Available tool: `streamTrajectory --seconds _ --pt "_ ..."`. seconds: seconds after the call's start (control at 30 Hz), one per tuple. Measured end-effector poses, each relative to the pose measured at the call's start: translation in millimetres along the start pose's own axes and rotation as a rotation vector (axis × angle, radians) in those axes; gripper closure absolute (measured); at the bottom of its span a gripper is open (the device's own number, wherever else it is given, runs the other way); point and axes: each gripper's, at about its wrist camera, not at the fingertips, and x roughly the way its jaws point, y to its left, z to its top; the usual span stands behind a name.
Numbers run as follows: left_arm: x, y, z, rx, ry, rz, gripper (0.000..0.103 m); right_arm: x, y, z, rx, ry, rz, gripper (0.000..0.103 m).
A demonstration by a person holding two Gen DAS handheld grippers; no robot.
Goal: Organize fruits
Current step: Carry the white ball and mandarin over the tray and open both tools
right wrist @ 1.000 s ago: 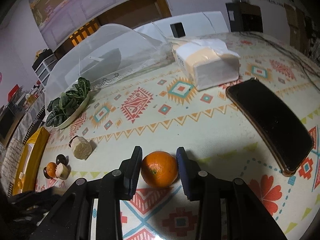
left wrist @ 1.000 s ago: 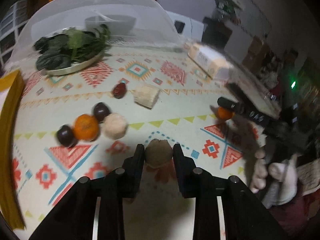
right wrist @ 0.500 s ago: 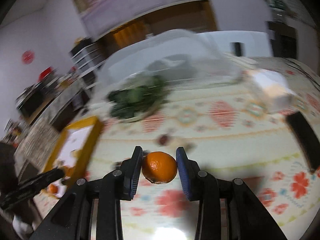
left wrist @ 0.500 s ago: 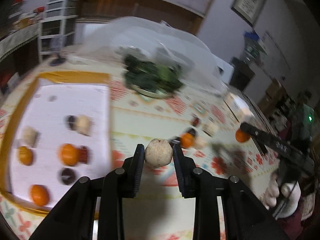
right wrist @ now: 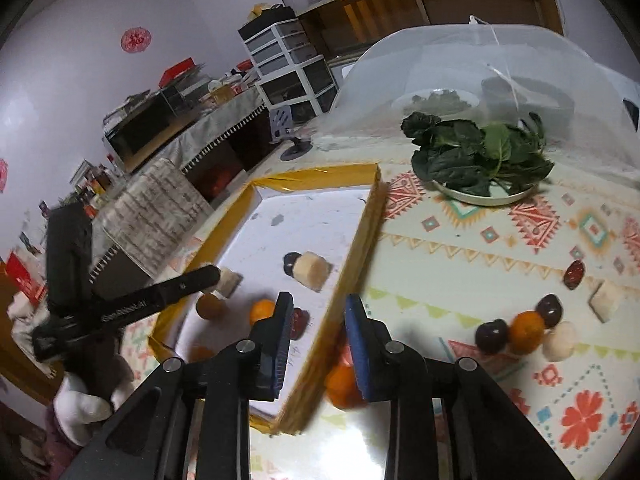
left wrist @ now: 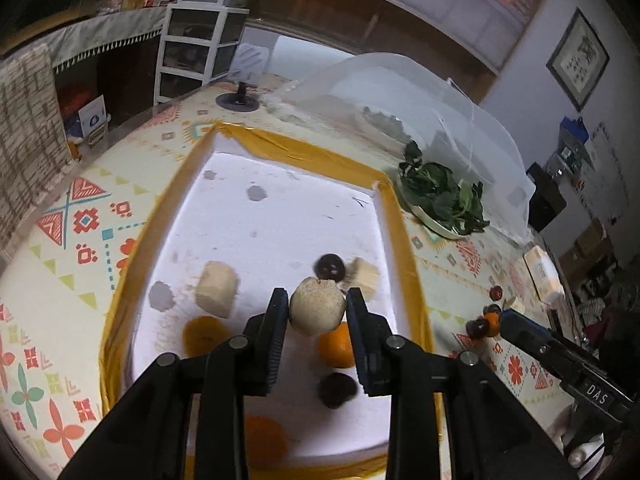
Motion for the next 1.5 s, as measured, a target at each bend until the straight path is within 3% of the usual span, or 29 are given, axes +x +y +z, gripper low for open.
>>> streamTrajectory --seconds 0.13,0.2,0.27,0.4,0.53,0.57,0.67,0.73,0.87,1.07,1.2,1.3,1.5 --pt "11 17 2 -0.036 0.003 -0.015 0.074 5 -3 -23 -0.057 0.053 -0.051 0.074" --pt "17 22 2 -0.053 0.010 -0.022 0.072 10 -2 -38 -0.129 0.096 -0.118 0.074" --pt "19 27 3 -0.074 0.014 -0.021 0.059 12 -3 -45 -0.186 0.101 -0.167 0.074" --pt "11 31 3 -0.105 -0.002 -0.033 0.046 16 3 -43 -0.252 0.078 -0.257 0.070" --pt "-21 37 -3 -0.171 -0.073 -0.040 0.008 21 -3 -40 -0.252 0.064 -0.303 0.062" --pt "-28 40 -5 -0.196 -0.104 -0.060 0.004 21 -8 -40 -0.243 0.063 -0.313 0.062" --pt "-45 47 -16 -0.258 -0.150 -0.219 0.004 21 -23 -39 -0.206 0.073 -0.336 0.062" --pt "-49 42 -20 -0.258 -0.139 -0.232 0.004 23 -29 -39 -0.186 0.080 -0.336 0.062" --pt "-55 33 -30 -0.245 -0.139 -0.187 0.004 31 -42 -42 -0.132 0.121 -0.311 0.063" --pt "-71 32 -42 -0.207 -0.193 -0.039 0.004 11 -41 -37 -0.062 0.053 -0.259 0.065" --pt "-86 37 -47 -0.218 -0.237 0.030 0.004 0 -8 -20 -0.066 0.028 -0.111 0.064" --pt "-97 37 -49 -0.216 -0.278 0.088 0.004 13 26 -13 -0.110 0.055 -0.020 0.064" --pt "-107 48 -50 -0.226 -0.290 0.115 0.004 61 77 -10 -0.184 0.117 0.047 0.064"
